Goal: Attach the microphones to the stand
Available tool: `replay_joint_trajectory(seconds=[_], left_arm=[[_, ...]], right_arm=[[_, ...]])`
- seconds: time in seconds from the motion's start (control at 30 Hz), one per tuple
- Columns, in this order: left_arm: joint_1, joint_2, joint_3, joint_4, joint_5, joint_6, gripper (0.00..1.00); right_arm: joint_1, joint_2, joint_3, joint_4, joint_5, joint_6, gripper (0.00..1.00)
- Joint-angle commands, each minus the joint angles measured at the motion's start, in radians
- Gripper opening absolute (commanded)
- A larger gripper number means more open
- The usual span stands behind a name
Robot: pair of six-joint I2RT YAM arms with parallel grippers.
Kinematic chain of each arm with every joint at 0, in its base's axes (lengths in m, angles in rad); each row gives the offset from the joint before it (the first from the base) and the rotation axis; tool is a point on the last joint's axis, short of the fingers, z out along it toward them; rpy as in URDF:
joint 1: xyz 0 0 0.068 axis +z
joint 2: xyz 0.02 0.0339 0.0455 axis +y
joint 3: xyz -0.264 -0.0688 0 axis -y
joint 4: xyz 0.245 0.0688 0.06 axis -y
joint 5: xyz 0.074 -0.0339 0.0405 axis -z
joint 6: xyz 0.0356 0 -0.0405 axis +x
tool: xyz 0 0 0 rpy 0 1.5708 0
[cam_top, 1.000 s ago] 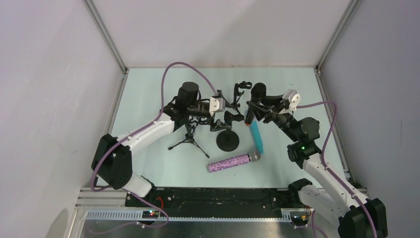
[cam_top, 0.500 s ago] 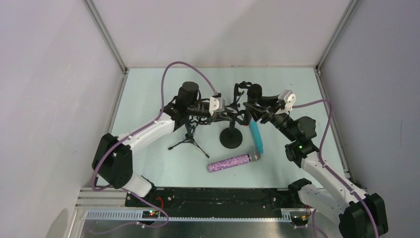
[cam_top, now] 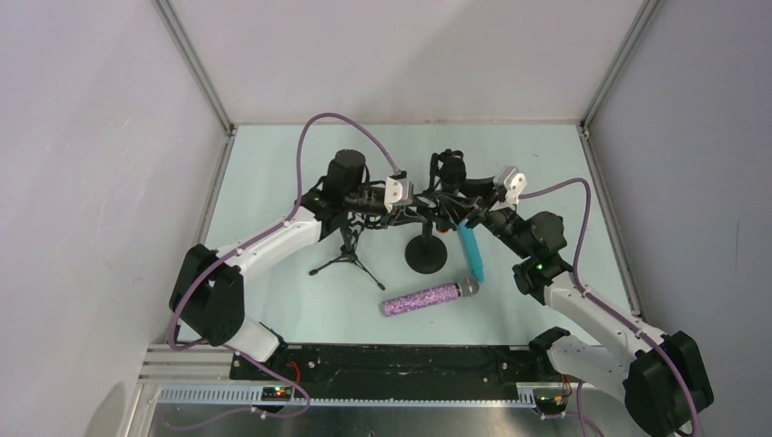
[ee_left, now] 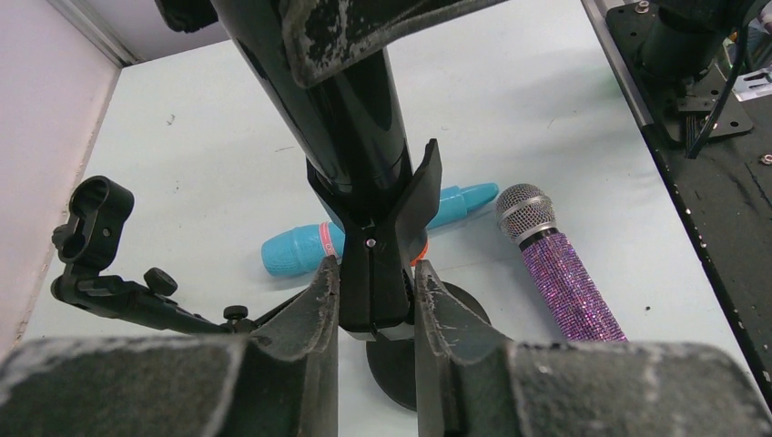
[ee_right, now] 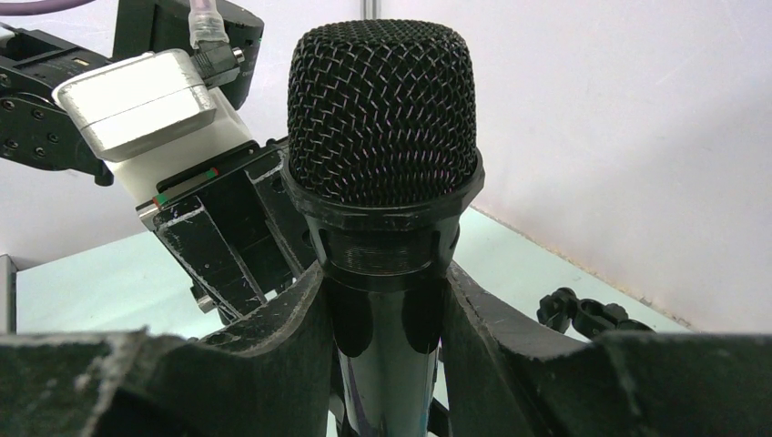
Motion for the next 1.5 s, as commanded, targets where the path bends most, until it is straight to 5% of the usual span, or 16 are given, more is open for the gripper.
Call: replay_joint_trajectory(seconds=[0.0,0.47,0.53,0.67,0.77,0.8,1.1,1.47], left_arm=[[0.004,0.006,0.013,-0.019,0.001,0.021,0.0],[0.005,0.004,0.02,-0.02,0.009,0.025,0.0],[0.003,0.004,0.022,-0.02,0.013,0.027,0.1],[0.004,0.004,0.026,-0.02,0.019,0.028,0.54],[0.005,0.003,0.025,-0.021,0.025,0.023,0.72],[0.004,0.004,0.024,-0.021,0.03,0.019,0.77],[0.003,-0.007,0.018,-0.021,0.015,0.024,0.92],[0.003,-0.029,0.016,-0.003,-0.028,0.011,1.0]], right_arm=[[0.022,0.007,0.01,0.102,0.04,-0.024,0.0],[0.044,0.016,-0.012,0.107,0.091,-0.029,0.0],[0.045,0.01,-0.017,0.104,0.104,-0.03,0.01],[0.045,-0.001,-0.022,0.094,0.117,-0.033,0.23],[0.044,-0.004,-0.023,0.083,0.1,-0.043,0.44],[0.044,-0.005,-0.022,0.081,0.095,-0.044,0.58],[0.046,-0.009,-0.022,0.083,0.077,-0.043,0.89],[0.045,-0.048,-0.022,0.017,0.084,-0.075,0.99]])
